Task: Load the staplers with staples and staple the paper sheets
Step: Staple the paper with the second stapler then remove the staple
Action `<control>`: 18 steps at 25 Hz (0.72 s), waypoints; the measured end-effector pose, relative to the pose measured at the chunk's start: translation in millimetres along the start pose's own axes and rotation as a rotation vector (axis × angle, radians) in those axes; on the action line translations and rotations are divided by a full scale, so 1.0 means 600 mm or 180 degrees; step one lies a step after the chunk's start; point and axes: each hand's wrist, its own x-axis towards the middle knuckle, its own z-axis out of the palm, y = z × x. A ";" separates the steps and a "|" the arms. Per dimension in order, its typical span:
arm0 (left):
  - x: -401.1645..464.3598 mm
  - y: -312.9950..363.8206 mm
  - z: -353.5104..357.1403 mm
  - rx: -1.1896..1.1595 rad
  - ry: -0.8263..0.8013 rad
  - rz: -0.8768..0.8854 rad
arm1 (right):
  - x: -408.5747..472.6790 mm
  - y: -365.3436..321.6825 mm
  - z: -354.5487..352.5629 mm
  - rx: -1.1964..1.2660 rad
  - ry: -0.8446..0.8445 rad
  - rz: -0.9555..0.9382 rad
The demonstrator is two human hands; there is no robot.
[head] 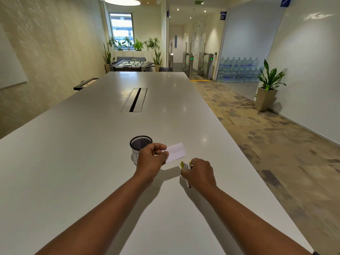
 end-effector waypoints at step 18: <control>0.017 0.012 -0.004 -0.0464 -0.0223 -0.0383 | 0.016 0.009 0.005 0.1526 0.0096 -0.0352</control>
